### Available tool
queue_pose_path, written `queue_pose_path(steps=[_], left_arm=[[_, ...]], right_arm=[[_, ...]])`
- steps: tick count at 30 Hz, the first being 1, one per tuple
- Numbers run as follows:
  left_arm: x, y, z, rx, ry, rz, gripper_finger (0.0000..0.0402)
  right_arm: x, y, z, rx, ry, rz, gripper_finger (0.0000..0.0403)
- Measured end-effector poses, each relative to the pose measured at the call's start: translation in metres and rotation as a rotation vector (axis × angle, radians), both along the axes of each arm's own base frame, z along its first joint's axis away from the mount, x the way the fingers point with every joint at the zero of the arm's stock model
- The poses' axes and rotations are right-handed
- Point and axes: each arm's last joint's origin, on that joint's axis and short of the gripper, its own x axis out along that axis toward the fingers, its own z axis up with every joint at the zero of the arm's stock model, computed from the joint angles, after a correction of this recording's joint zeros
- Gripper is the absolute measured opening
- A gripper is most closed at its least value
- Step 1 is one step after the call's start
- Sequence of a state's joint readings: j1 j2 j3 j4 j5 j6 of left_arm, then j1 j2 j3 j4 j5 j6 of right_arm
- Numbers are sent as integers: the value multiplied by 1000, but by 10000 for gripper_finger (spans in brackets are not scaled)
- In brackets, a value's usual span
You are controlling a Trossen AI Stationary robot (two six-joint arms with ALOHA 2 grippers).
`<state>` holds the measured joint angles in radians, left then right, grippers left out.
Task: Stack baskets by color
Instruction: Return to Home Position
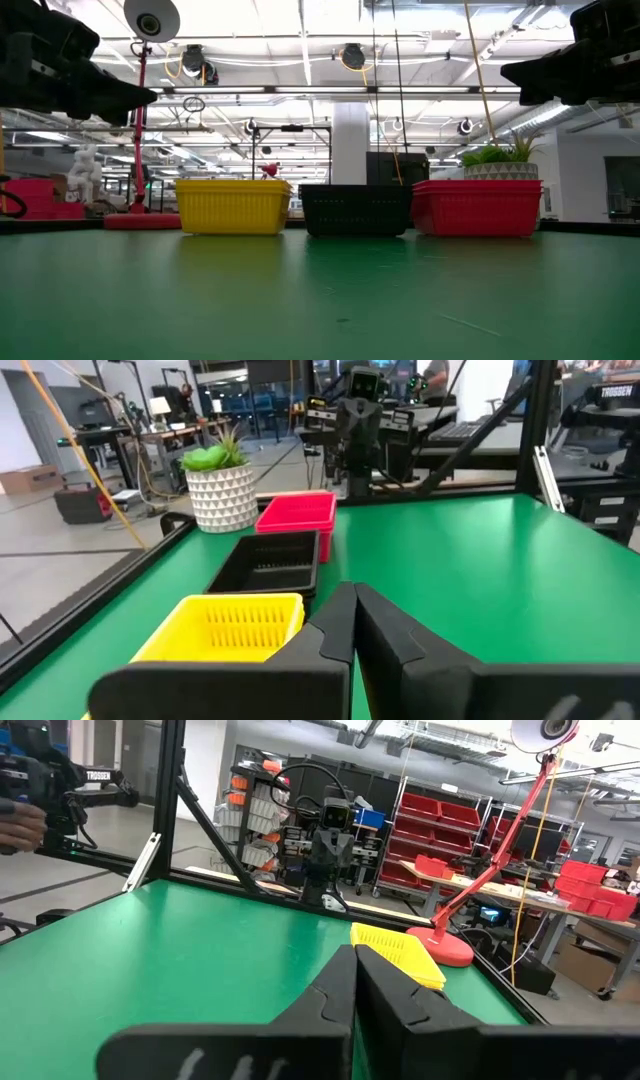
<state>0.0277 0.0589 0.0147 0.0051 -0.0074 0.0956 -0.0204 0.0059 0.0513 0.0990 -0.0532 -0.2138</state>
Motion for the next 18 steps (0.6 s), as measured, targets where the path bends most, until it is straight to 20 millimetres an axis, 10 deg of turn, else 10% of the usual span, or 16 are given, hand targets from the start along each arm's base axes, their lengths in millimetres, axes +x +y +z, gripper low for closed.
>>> queue_pose_path(steps=[18], left_arm=[[0, 0, 0, 5, -10, 2, 26]], right_arm=[[0, 0, 0, 0, 0, 0, 0]])
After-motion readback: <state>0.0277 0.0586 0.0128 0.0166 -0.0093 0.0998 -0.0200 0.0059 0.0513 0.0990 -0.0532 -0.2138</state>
